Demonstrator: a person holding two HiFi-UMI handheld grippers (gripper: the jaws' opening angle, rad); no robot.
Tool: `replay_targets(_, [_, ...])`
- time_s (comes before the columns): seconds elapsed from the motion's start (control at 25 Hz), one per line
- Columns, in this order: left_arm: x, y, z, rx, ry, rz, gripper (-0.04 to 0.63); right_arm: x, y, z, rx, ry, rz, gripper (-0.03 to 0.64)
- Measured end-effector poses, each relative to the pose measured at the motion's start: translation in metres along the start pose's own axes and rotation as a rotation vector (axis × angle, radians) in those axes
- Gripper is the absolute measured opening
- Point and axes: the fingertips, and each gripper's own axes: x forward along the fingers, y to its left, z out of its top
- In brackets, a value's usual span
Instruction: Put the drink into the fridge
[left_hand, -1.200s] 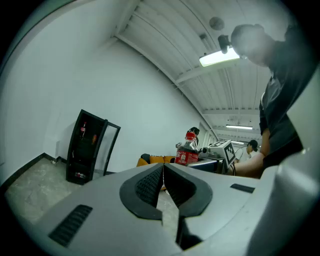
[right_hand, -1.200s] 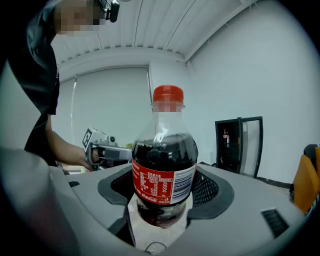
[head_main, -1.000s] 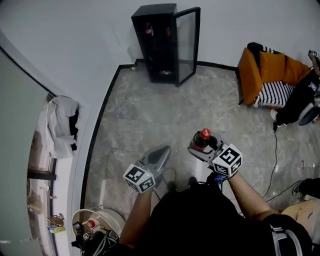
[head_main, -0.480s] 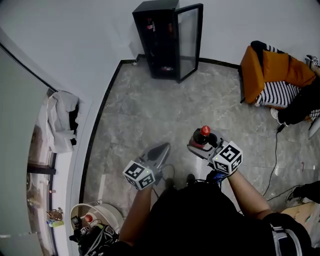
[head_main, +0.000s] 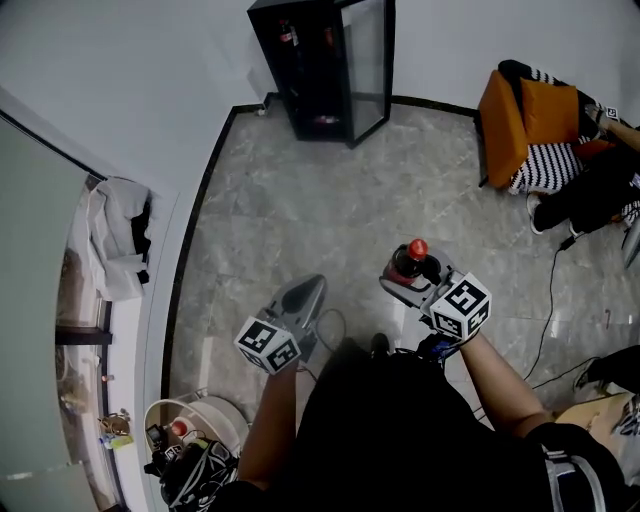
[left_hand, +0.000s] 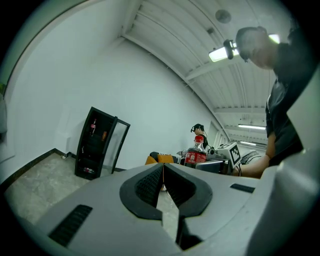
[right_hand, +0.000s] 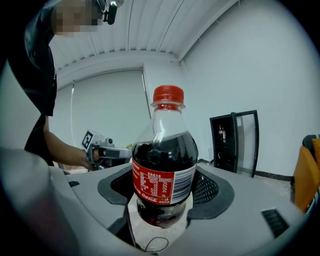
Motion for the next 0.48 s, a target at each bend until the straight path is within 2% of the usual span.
replay_targets(0.24, [0.009,0.018,0.000,0.006,0.006,-0.009,0.013,0.017,-0.011,-0.004,0.010,-0.004,-0.004,0.304])
replay_targets(0.48, [0.036,0.070,0.015,-0.025,-0.006,-0.038,0.012,0.069,-0.044,0.013,-0.009,0.014,-0.015,0.304])
